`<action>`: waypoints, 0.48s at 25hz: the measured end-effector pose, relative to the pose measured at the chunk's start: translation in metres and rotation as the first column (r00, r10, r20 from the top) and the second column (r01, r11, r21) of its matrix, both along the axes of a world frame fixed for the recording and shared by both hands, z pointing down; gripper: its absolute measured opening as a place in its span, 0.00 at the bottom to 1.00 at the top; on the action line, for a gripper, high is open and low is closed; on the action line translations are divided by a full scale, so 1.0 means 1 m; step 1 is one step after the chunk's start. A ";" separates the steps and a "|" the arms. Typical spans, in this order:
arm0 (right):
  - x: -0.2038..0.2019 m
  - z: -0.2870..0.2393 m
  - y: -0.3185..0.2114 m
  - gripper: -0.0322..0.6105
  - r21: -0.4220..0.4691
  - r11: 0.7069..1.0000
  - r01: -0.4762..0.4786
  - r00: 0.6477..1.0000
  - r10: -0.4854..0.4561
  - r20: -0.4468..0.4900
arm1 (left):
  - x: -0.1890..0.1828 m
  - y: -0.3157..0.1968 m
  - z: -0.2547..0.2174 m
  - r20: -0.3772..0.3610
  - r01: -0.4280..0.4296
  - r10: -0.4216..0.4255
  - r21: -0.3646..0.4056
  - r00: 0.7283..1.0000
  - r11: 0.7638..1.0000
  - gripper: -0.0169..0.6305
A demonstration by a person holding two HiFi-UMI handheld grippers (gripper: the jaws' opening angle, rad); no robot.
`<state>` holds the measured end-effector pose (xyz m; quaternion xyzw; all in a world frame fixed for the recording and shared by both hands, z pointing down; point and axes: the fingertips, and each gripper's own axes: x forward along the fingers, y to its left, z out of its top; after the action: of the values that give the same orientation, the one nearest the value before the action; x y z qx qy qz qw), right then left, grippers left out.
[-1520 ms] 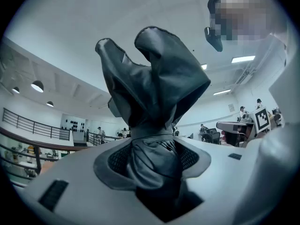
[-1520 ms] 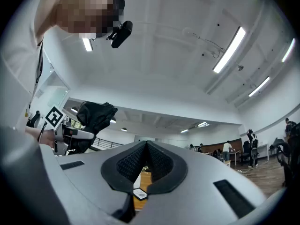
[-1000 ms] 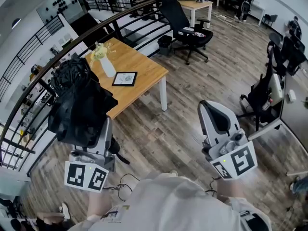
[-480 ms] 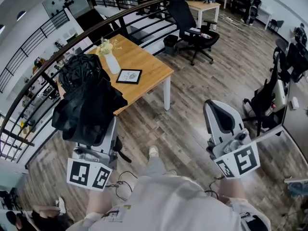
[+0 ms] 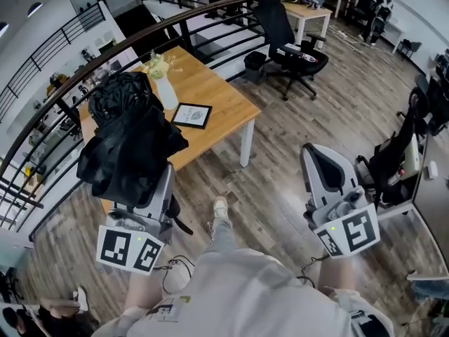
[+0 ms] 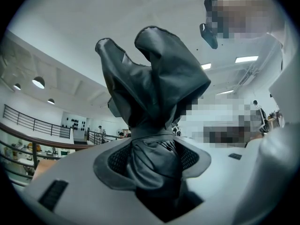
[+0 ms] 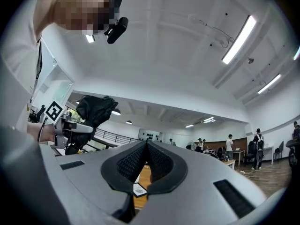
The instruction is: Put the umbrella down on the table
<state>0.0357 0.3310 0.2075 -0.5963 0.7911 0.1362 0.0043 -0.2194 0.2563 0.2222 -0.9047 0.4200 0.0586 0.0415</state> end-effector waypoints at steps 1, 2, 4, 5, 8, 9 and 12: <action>0.000 0.001 -0.011 0.09 -0.002 1.000 0.000 1.000 0.000 -0.005 | 0.001 -0.012 0.001 0.002 0.000 0.000 -0.001 1.000 1.000 0.41; 0.001 0.001 -0.023 0.09 -0.003 1.000 -0.004 1.000 0.004 -0.009 | 0.001 -0.024 0.001 0.003 -0.001 0.001 -0.003 1.000 1.000 0.41; 0.004 0.002 -0.048 0.09 -0.009 1.000 -0.016 1.000 0.016 -0.016 | 0.004 -0.049 0.003 0.004 -0.003 0.003 -0.012 1.000 1.000 0.41; 0.006 0.003 -0.060 0.09 -0.014 1.000 -0.021 1.000 0.021 -0.017 | 0.006 -0.062 0.005 0.004 -0.006 0.006 -0.017 1.000 1.000 0.41; 0.014 0.005 -0.100 0.09 -0.032 0.999 -0.034 0.999 0.034 -0.023 | 0.014 -0.107 0.009 0.009 -0.015 0.015 -0.031 1.000 0.999 0.41; 0.016 0.005 -0.115 0.09 -0.040 0.999 -0.037 0.999 0.036 -0.023 | 0.017 -0.123 0.010 0.015 -0.016 0.017 -0.036 1.000 0.999 0.41; 0.021 0.009 -0.160 0.09 -0.070 0.997 -0.038 0.999 0.037 -0.016 | 0.027 -0.173 0.015 0.043 -0.019 0.022 -0.055 0.999 0.998 0.41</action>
<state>0.0568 0.1710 0.2162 -0.6097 0.7841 0.1128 -0.0252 -0.1927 0.0836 0.2369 -0.9108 0.4110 0.0278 0.0252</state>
